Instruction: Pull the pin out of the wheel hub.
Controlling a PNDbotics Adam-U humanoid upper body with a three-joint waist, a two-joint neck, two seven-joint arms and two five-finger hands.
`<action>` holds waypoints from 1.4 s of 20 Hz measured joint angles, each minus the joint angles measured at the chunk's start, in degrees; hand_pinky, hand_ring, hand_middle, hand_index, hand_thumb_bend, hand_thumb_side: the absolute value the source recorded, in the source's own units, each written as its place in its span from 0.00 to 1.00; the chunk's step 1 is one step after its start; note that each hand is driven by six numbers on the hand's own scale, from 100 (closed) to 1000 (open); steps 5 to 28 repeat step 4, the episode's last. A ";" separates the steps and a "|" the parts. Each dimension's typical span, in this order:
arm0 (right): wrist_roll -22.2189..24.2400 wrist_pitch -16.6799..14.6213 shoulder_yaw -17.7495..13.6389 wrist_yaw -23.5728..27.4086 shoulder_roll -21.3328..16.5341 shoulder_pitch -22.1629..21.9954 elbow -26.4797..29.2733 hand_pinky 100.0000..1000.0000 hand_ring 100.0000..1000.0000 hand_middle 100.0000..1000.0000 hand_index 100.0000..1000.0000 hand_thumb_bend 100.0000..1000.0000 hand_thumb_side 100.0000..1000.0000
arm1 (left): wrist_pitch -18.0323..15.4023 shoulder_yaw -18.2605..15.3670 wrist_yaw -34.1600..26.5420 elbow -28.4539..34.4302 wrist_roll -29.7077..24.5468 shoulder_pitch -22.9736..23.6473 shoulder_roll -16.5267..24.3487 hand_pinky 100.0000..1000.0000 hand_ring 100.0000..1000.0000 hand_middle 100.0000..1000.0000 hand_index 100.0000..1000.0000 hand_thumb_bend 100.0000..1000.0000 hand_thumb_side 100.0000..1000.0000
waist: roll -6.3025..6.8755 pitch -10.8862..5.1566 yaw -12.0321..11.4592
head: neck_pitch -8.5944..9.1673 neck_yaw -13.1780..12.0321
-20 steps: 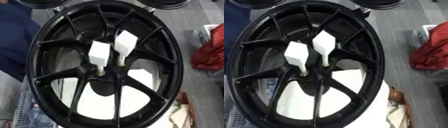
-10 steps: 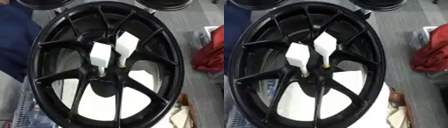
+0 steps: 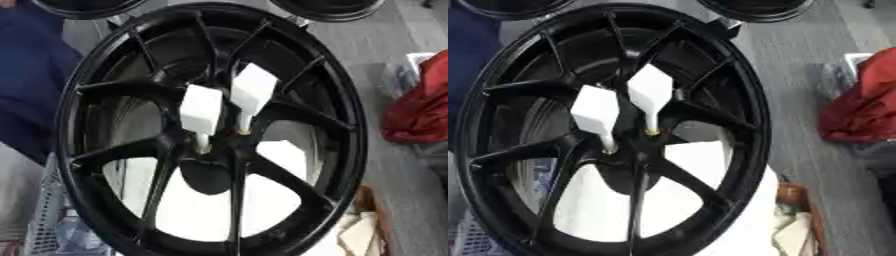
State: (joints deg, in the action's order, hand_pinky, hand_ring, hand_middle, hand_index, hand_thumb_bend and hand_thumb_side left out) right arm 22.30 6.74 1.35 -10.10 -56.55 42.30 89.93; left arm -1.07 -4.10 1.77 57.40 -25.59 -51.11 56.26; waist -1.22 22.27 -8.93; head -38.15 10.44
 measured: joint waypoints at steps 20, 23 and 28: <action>-0.06 -0.03 -0.22 0.01 0.00 0.02 0.30 0.83 0.75 0.64 0.74 0.00 0.43 | -0.16 0.56 -3.22 5.74 0.91 2.56 0.36 0.72 0.66 0.66 0.76 0.32 0.76 | -0.15 0.00 0.00 | -0.01 -0.01; -0.06 -0.03 -0.22 0.01 0.00 0.02 0.30 0.83 0.75 0.64 0.74 0.00 0.43 | -0.16 0.56 -3.22 5.74 0.91 2.56 0.36 0.72 0.66 0.66 0.76 0.32 0.76 | -0.15 0.00 0.00 | -0.01 -0.01; -0.06 -0.03 -0.22 0.01 0.00 0.02 0.30 0.83 0.75 0.64 0.74 0.00 0.43 | -0.16 0.56 -3.22 5.74 0.91 2.56 0.36 0.72 0.66 0.66 0.76 0.32 0.76 | -0.15 0.00 0.00 | -0.01 -0.01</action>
